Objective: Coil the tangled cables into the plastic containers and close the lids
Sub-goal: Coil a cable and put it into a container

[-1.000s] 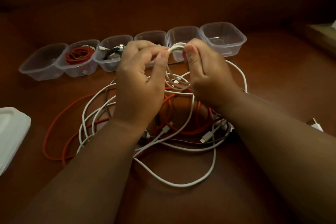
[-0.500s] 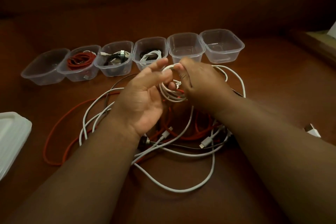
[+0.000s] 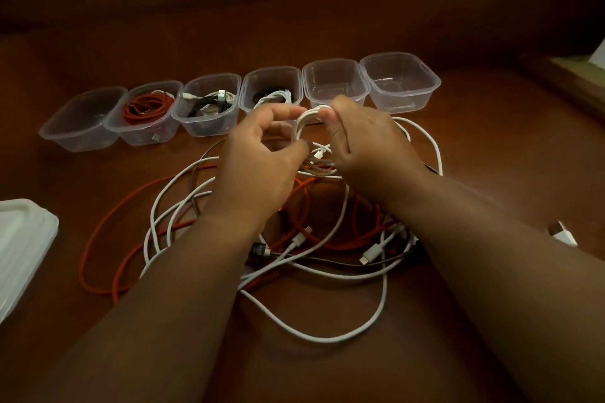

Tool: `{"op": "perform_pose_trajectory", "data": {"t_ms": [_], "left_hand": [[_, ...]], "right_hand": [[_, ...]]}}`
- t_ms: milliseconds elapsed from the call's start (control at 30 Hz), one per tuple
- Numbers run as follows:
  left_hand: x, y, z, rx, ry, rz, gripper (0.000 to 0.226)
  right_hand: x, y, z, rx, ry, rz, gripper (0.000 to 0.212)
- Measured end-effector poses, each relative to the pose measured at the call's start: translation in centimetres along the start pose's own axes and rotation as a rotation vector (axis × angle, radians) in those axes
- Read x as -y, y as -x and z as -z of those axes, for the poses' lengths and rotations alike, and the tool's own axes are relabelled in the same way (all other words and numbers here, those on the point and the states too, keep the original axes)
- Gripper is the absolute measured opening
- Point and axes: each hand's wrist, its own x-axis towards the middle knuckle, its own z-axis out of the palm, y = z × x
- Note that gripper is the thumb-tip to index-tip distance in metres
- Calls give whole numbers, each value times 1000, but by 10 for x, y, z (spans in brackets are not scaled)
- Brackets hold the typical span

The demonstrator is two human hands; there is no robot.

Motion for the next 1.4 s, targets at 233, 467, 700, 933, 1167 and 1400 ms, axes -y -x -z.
{"op": "perform_pose_trajectory", "data": {"t_ms": [233,467,700,933,1167,1400], "left_hand": [[3,3,0,-81,-247,-176,26],[-10,2,5,13,11,108,30],[-21,-2,16,201,652,541,12],[-17,2,10,45,57,52,10],[-9,7,-2,-215,-109,-99,13],[-15,15,-13,-32,28,27,23]], "right_hand": [[3,2,-1,-28,38,15,19],[2,1,8,33,125,-23,23],[3,0,9,62,84,-45,23],[7,-6,19,40,-1045,-437,41],[17,-1,13,-83,-1130,-425,39],[25,7,8,-229,-785,-272,33]]}}
